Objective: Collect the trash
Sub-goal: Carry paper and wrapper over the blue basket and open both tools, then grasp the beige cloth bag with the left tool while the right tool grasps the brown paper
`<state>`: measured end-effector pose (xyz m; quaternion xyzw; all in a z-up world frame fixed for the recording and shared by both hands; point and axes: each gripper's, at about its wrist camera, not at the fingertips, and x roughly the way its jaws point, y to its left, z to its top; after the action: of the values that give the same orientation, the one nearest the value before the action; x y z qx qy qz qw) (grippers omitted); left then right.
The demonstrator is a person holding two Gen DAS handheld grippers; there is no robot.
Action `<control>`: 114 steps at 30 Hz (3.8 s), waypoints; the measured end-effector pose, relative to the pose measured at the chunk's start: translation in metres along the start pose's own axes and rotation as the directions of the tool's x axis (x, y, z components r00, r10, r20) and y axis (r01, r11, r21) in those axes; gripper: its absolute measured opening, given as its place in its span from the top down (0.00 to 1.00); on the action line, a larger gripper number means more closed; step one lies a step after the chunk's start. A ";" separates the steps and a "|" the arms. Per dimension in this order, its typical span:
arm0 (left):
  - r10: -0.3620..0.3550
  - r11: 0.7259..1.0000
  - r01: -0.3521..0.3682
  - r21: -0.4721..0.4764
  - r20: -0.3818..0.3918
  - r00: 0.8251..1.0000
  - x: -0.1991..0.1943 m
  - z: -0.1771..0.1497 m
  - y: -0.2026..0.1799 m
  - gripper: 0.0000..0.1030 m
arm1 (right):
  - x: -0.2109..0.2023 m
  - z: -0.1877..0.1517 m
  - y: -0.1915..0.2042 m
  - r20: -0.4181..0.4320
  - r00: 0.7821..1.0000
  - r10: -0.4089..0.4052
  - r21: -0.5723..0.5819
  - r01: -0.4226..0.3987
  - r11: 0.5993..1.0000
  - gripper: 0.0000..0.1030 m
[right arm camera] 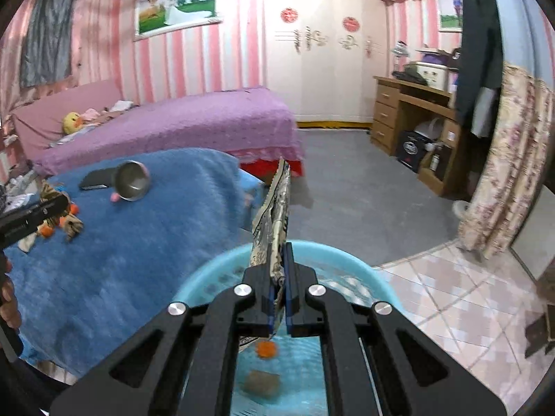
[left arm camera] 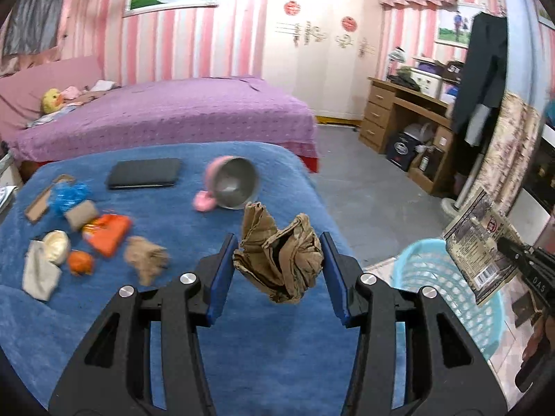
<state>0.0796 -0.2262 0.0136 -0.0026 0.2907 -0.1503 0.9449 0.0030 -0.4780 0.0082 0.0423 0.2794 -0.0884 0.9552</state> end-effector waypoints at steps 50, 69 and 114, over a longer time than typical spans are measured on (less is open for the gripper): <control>-0.011 0.995 0.017 0.099 -0.060 0.998 0.026 -0.011 -0.020 0.06 | 0.027 -0.050 -0.044 -0.073 0.966 -0.249 0.066 0.254 0.965 0.08; 0.165 0.986 -0.162 0.036 -0.071 0.984 -0.024 -0.002 0.150 0.05 | 0.010 0.017 0.112 0.059 0.993 -0.098 -0.014 0.099 0.995 0.04; 0.367 0.922 -0.377 -0.087 -0.115 0.923 -0.017 -0.028 0.340 0.71 | 0.110 -0.007 0.349 -0.086 0.984 0.158 -0.224 -0.174 0.959 0.05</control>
<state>0.1466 0.1052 -0.0319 0.0092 0.3388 0.0478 0.9396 0.1575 -0.1509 -0.0466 -0.0425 0.3152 0.0265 0.9477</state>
